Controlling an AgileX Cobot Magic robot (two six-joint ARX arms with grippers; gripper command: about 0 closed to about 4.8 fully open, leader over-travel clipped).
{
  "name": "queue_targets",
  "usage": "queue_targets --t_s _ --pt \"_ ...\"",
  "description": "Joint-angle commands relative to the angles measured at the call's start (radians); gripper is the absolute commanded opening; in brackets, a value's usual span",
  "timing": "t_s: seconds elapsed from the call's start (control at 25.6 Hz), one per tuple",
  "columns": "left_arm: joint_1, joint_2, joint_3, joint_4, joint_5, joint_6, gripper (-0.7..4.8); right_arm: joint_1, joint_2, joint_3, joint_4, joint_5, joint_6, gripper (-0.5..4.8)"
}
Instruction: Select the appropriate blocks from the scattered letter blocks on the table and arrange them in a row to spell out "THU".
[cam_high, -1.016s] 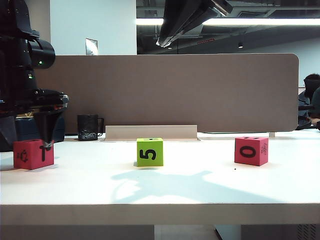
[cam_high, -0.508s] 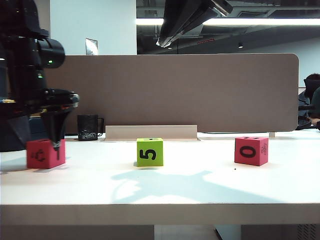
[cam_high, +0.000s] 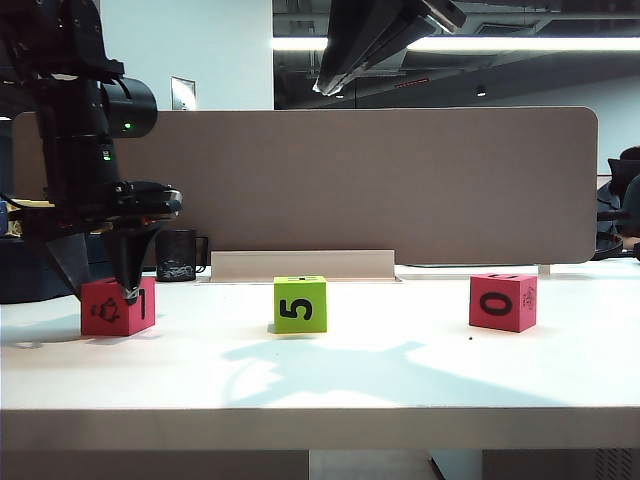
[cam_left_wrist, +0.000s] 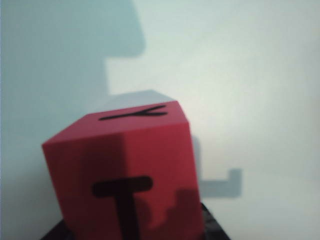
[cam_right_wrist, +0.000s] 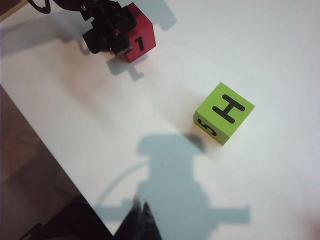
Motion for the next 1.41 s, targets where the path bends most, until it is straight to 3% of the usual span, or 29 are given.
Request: queue_targets --t_s 0.04,0.51,0.7,0.98,1.17,1.33,1.41 --pt "-0.023 0.029 -0.003 0.032 0.029 -0.006 2.69 0.002 -0.002 0.003 0.003 0.0 -0.003 -0.05" --pt "-0.086 0.034 -0.003 0.073 0.052 -0.05 2.69 0.002 -0.002 0.003 -0.005 0.0 -0.005 -0.05" --pt "-0.113 0.034 -0.003 0.082 0.105 -0.063 2.69 0.002 -0.002 0.003 -0.005 0.0 -0.006 -0.05" --pt "-0.198 0.034 -0.003 0.134 0.099 -0.069 2.69 0.002 -0.002 0.003 -0.008 0.0 -0.006 -0.05" --pt "-0.203 0.034 -0.003 0.154 0.092 -0.091 2.7 0.002 -0.002 0.003 -0.031 0.0 -0.006 -0.05" --pt "-0.203 0.034 -0.003 0.155 0.093 -0.09 2.92 0.002 -0.002 0.003 -0.03 -0.001 -0.006 -0.05" --pt "-0.203 0.034 -0.003 0.155 0.093 -0.09 3.3 0.002 -0.002 0.003 -0.031 -0.001 -0.006 -0.05"
